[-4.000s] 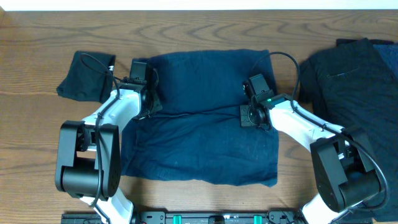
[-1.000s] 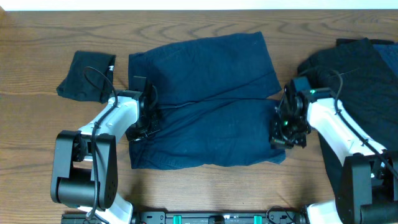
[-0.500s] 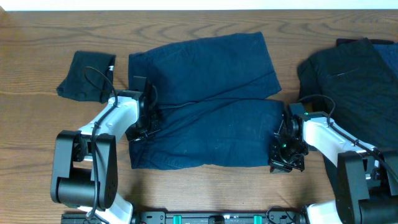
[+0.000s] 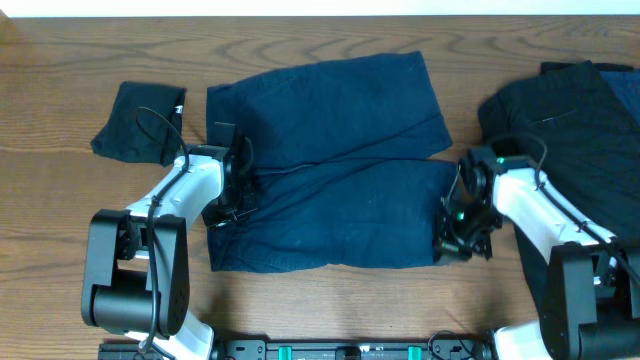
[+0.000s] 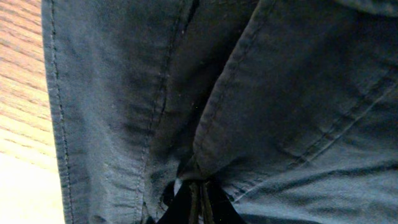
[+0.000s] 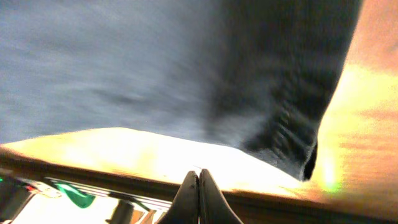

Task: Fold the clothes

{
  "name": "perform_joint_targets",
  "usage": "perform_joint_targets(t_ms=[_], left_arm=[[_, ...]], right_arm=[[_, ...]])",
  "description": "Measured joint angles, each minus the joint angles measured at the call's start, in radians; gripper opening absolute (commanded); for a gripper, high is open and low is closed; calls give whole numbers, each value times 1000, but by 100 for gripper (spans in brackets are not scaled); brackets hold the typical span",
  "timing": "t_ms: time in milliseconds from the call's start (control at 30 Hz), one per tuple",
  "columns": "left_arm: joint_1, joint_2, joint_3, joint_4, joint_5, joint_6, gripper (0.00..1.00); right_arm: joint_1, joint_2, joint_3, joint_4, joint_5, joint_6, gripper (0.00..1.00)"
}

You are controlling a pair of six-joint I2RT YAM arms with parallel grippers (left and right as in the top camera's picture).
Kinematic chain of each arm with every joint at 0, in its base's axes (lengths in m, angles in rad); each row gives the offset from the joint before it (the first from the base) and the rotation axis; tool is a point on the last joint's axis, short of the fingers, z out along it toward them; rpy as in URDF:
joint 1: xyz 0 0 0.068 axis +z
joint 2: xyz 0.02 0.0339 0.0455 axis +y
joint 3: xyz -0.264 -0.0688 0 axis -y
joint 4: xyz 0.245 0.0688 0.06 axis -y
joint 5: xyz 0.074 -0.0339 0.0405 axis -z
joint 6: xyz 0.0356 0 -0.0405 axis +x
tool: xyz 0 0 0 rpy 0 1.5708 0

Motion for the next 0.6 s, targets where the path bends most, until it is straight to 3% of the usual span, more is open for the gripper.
perform_joint_targets(t_ms=[367, 600], left_arm=[[0, 0, 0, 0, 0, 0, 6], [0, 0, 0, 0, 0, 0, 6]], right_arm=[[-23, 0, 50, 35, 114, 5, 1], [-60, 0, -7, 98, 148, 17, 1]])
